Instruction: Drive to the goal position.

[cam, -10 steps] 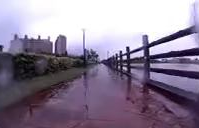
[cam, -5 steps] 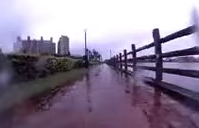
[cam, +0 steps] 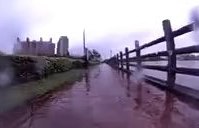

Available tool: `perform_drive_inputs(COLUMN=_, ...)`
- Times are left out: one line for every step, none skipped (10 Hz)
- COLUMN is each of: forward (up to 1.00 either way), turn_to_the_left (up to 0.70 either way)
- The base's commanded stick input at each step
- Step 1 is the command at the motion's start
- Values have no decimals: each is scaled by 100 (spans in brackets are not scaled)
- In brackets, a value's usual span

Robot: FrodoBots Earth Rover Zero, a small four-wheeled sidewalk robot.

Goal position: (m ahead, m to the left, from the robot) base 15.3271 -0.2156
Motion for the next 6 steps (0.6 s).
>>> perform_drive_inputs(forward=100, turn_to_the_left=0)
perform_drive_inputs(forward=100, turn_to_the_left=0)
perform_drive_inputs(forward=100, turn_to_the_left=-5)
perform_drive_inputs(forward=100, turn_to_the_left=-18)
perform_drive_inputs(forward=100, turn_to_the_left=-15)
perform_drive_inputs(forward=100, turn_to_the_left=-2)
